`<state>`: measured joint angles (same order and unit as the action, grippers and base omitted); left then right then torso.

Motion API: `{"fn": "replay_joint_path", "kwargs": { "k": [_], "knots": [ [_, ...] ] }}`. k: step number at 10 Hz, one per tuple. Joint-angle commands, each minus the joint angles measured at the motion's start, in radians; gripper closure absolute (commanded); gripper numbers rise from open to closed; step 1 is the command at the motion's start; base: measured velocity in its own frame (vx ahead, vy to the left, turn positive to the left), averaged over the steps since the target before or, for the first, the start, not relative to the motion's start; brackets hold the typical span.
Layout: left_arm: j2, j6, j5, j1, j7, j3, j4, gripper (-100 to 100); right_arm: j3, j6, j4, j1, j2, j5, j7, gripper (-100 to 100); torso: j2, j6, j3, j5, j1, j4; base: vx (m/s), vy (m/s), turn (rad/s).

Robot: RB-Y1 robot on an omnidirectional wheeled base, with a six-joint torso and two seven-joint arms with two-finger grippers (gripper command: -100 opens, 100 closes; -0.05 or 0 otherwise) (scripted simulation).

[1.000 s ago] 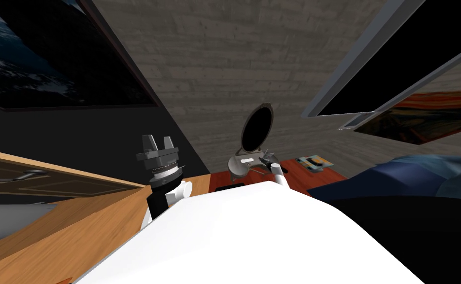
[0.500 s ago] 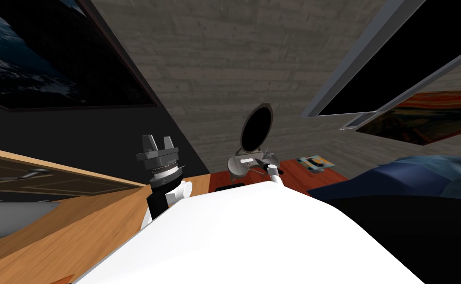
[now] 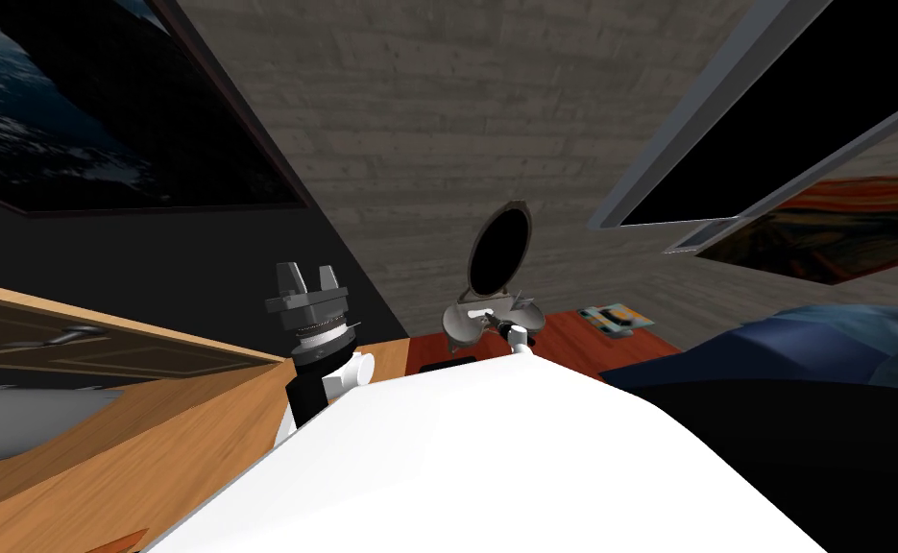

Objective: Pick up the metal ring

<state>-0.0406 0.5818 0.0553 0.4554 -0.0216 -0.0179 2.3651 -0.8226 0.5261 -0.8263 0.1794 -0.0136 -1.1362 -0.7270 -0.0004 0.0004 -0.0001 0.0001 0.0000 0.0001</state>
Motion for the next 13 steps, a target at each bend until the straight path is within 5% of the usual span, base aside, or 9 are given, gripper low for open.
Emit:
{"fn": "replay_joint_path", "kwargs": {
  "k": [1, 3, 4, 5, 6, 13],
  "knots": [
    [0.0, 0.0, 0.0, 0.0, 0.0, 0.0, 0.0, 0, 0.004, 0.008, -0.029, -0.007, 0.014, 0.031, -0.04, -100, 0.0, 0.0, 0.0, 0.0, 0.0, 0.0, 0.0, 0.0, 0.0],
    [0.0, 0.0, 0.0, 0.0, 0.0, 0.0, 0.0, 0, -0.003, 0.016, -0.016, -0.001, 0.06, 0.021, -0.046, -100, 0.0, 0.0, 0.0, 0.0, 0.001, 0.0, -0.001, -0.003, 0.003],
    [0.0, 0.0, 0.0, 0.0, 0.0, 0.0, 0.0, 0, -0.003, 0.011, -0.01, 0.0, 0.047, 0.014, -0.033, -100, 0.0, 0.0, 0.0, 0.0, 0.001, 0.0, 0.0, 0.0, 0.0],
    [0.0, 0.0, 0.0, 0.0, 0.0, 0.0, 0.0, 0, -0.003, 0.011, -0.009, 0.0, 0.05, 0.014, -0.032, 0, 0.0, 0.0, 0.0, 0.0, 0.0, 0.0, 0.0, 0.0, 0.0],
    [0.0, 0.0, 0.0, 0.0, 0.0, 0.0, 0.0, 0, -0.009, -0.002, 0.01, 0.003, 0.04, -0.017, -0.013, -100, 0.0, 0.0, 0.0, 0.0, 0.0, 0.0, -0.017, -0.008, 0.151],
    [0.0, 0.0, 0.0, 0.0, 0.0, 0.0, 0.0, 0, -0.045, -0.084, 0.124, 0.023, -0.021, -0.201, 0.101, -100, 0.0, 0.0, 0.0, -0.001, -0.003, 0.0, -0.036, -0.023, 0.194]
  ]
}}
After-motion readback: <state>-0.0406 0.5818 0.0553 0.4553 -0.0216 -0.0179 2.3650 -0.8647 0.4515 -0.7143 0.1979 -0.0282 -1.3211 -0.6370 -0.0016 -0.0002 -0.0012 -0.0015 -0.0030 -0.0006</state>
